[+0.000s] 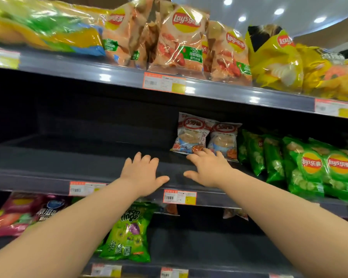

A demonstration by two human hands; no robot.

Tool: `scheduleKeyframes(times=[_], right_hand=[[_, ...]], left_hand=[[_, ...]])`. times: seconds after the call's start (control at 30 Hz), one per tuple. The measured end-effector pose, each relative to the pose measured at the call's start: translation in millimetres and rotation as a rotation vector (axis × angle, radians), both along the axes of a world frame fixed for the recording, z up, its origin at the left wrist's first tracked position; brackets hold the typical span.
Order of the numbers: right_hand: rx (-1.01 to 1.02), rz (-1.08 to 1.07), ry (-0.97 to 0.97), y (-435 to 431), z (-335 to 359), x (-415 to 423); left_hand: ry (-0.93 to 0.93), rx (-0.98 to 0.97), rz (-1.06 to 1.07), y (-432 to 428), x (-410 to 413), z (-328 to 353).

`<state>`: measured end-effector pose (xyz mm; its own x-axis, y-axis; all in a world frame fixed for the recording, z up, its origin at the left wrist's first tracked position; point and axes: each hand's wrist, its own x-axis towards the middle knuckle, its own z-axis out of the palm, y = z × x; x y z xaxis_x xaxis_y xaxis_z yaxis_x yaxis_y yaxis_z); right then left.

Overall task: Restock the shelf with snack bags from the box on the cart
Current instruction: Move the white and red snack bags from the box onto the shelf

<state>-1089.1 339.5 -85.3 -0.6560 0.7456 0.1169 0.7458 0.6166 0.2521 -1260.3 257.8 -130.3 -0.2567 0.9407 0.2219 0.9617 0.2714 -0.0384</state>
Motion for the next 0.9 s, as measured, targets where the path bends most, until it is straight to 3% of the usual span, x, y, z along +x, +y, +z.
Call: scheduleKeyframes(times=[0.53, 0.9], right_hand=[[-0.132, 0.52, 0.02, -138, -53, -49], [-0.207, 0.799, -0.09, -279, -94, -111]], left_hand=[[-0.061, -0.094, 0.53, -238, 9, -54], [-0.276, -0.184, 0.827, -403, -8, -101]])
